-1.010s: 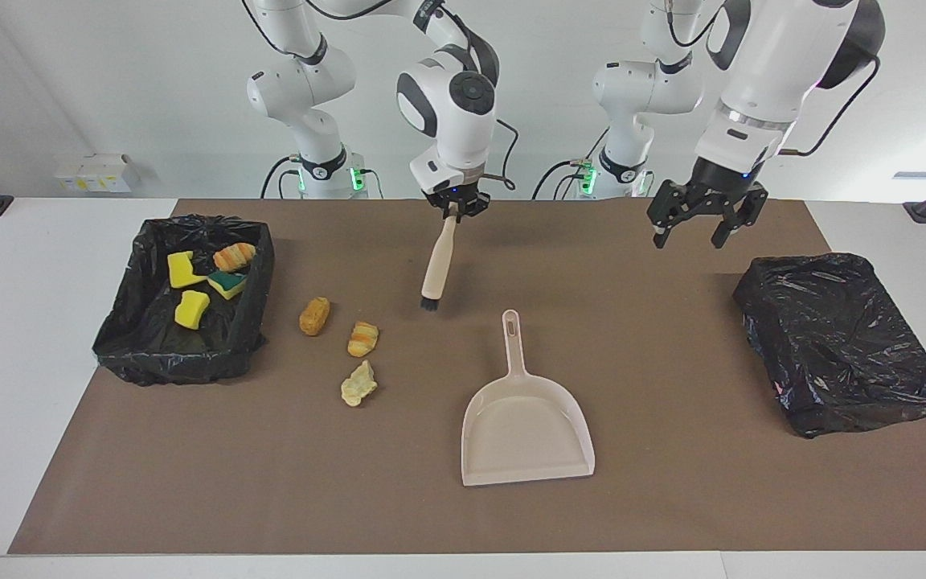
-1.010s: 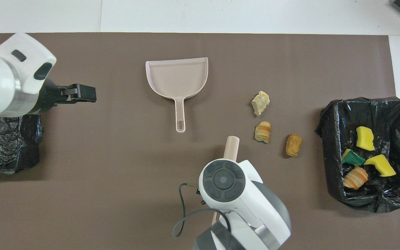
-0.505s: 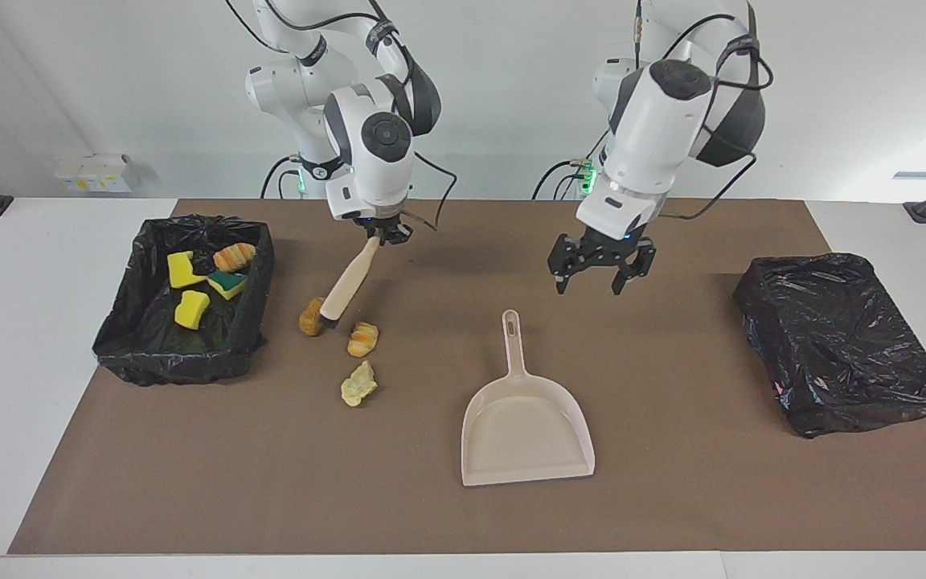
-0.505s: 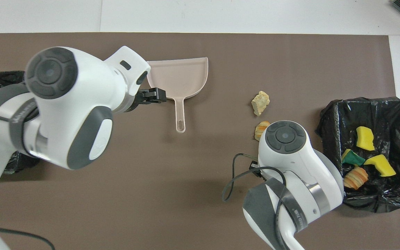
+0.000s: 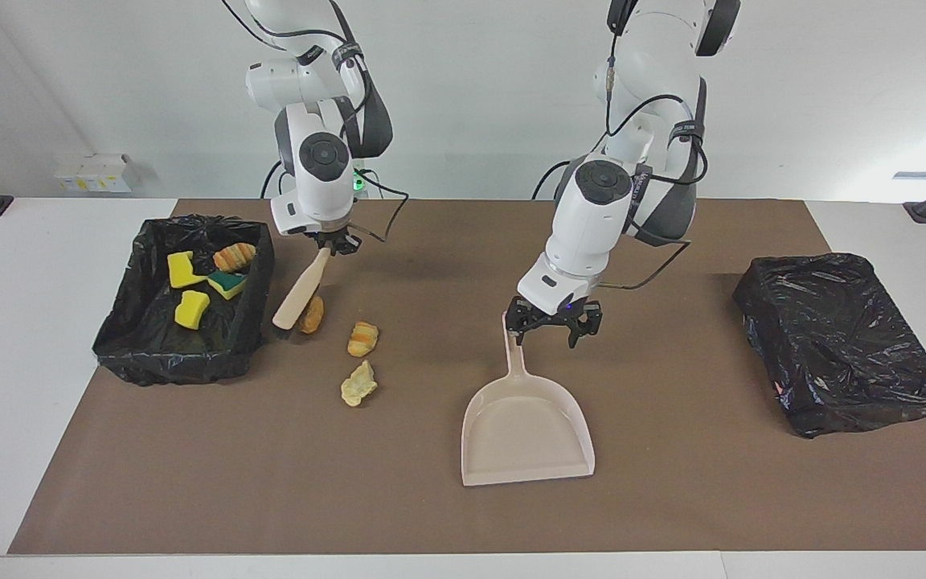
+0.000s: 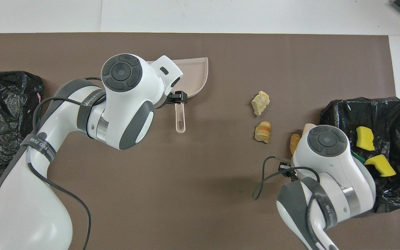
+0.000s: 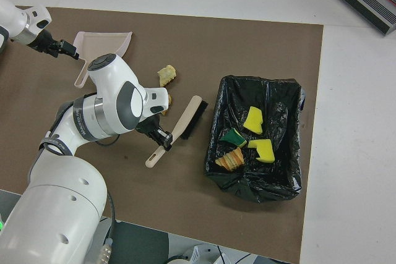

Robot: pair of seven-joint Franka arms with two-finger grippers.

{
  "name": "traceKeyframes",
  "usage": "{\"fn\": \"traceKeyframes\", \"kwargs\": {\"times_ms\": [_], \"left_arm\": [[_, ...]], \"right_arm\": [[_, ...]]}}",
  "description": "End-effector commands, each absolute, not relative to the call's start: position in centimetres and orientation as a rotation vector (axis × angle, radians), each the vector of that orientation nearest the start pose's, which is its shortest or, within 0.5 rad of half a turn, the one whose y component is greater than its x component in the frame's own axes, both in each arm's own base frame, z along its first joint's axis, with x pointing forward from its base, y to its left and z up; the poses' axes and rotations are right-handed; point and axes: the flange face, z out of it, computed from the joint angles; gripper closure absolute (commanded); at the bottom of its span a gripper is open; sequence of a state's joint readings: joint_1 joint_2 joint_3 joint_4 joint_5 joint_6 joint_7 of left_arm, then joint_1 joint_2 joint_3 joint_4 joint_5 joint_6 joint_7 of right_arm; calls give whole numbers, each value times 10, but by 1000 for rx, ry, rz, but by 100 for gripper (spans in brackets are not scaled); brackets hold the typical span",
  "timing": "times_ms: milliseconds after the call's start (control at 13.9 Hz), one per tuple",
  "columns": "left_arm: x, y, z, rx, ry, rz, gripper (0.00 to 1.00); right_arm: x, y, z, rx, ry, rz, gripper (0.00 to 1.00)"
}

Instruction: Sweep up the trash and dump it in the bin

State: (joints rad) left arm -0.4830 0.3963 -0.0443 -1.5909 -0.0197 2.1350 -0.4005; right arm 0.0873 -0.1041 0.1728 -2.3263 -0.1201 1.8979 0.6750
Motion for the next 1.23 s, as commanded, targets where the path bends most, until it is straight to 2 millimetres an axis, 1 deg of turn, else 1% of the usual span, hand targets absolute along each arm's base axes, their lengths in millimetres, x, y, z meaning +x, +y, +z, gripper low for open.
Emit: {"fn": "traceKeyframes", "kwargs": {"times_ms": [0, 72, 144, 289, 361, 505, 577, 649, 721, 793, 866, 1010, 1082, 1154], "left_arm": [[585, -362, 410, -3194, 303, -183, 0], [580, -368, 404, -3186, 338, -175, 0], [581, -371, 391, -3181, 351, -164, 0], [583, -373, 376, -3175, 357, -150, 0], [583, -374, 369, -3160, 368, -143, 0], [583, -373, 368, -3144, 381, -143, 0], [583, -373, 369, -3135, 395, -149, 0], [583, -373, 367, -3133, 394, -137, 15], [582, -373, 364, -3133, 393, -124, 37], [582, -373, 366, -3132, 393, -120, 65], [581, -374, 365, -3133, 394, -116, 100], [580, -374, 368, -3121, 413, -112, 100], [580, -369, 376, -3082, 456, -109, 100], [580, -361, 390, -3042, 552, -103, 100]], "right_arm": [[423, 85, 352, -3311, 435, 394, 100], [422, 83, 351, -3308, 392, 404, 100], [422, 83, 351, -3307, 360, 410, 100], [426, 85, 347, -3286, 293, 405, 100], [432, 90, 345, -3250, 266, 348, 100], [446, 103, 333, -3229, 232, 319, 100], [453, 115, 329, -3221, 211, 306, 100], [458, 128, 328, -3202, 197, 298, 100], [462, 135, 327, -3180, 203, 305, 100], [465, 137, 328, -3161, 211, 303, 100], [466, 146, 329, -3149, 181, 299, 100], [471, 172, 335, -3138, 109, 282, 100], [476, 184, 341, -3126, 96, 281, 100], [481, 199, 348, -3109, 79, 284, 100]]}}
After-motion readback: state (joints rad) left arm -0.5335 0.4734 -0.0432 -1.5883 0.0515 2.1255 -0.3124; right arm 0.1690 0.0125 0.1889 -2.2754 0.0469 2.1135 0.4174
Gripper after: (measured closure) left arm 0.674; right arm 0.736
